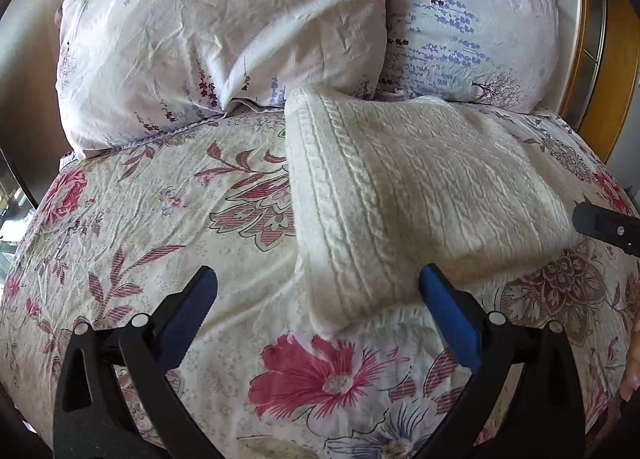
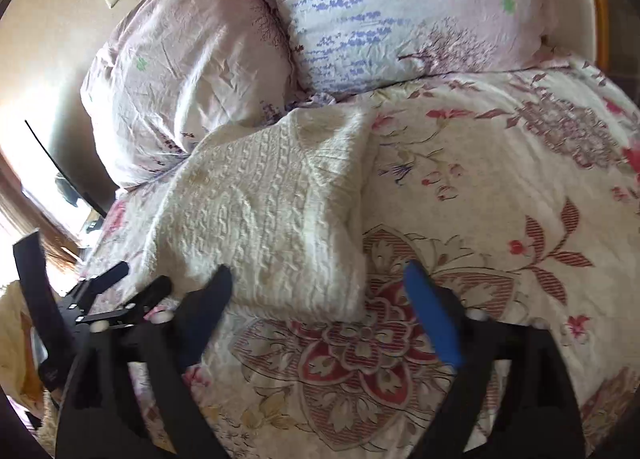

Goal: Fold small clothes

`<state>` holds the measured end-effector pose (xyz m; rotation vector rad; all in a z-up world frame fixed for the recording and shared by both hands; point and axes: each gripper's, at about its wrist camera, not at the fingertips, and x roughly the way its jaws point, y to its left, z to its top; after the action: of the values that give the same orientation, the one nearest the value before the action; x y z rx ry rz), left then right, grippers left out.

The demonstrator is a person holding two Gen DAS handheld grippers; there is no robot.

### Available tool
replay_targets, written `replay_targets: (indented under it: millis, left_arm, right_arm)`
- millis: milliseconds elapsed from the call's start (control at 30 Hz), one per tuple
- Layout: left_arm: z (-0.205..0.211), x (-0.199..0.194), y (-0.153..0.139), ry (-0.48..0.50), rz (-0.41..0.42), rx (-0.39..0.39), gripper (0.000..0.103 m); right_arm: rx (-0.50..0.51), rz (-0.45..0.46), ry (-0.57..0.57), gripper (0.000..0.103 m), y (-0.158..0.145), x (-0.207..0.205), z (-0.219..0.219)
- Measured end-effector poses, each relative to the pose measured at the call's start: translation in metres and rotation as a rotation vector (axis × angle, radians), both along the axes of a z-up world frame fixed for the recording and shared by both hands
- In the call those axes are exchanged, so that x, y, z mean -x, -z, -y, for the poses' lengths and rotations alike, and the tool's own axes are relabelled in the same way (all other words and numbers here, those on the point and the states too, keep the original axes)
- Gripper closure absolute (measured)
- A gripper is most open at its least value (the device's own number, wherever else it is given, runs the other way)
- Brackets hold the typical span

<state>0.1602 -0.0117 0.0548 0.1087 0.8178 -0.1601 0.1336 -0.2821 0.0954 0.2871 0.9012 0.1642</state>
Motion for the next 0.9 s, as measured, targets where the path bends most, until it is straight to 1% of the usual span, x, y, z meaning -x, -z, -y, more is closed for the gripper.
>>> replay_targets:
  millis: [33,100,200,267,333,567,733,900]
  left_arm:
    - [-0.003,0.003,0.002,0.002,-0.007,-0.005,0.002]
    - [-0.004,0.007,0.006,0.002,-0.024,-0.012,0.002]
    - [-0.003,0.006,0.014,-0.008,-0.050,-0.048,0.002]
    - [-0.003,0.005,0.020,-0.016,-0.083,-0.055,0.002]
    - [-0.004,0.006,0.023,-0.018,-0.093,-0.056,0.002]
    - [-0.009,0.004,0.026,-0.034,-0.115,-0.041,0.002]
    - [-0.013,0.001,0.028,-0.037,-0.137,-0.002,0.002]
    - [-0.013,0.000,0.028,-0.037,-0.139,0.001,0.002]
  right_arm:
    - [0.035,0.007,0.005,0.002,0.000,0.004,-0.002]
    - [0.096,-0.026,-0.001,0.002,0.007,0.007,-0.009]
    - [0.142,-0.095,-0.015,0.002,0.024,0.008,-0.022]
    - [0.174,-0.124,-0.024,0.002,0.033,0.009,-0.031]
    - [0.221,-0.121,-0.025,0.002,0.036,0.012,-0.039]
    - [0.319,-0.139,-0.035,0.001,0.041,0.010,-0.055]
    - [0.324,-0.138,-0.030,0.001,0.040,0.011,-0.058]
    - [0.324,-0.138,-0.030,0.001,0.040,0.011,-0.058]
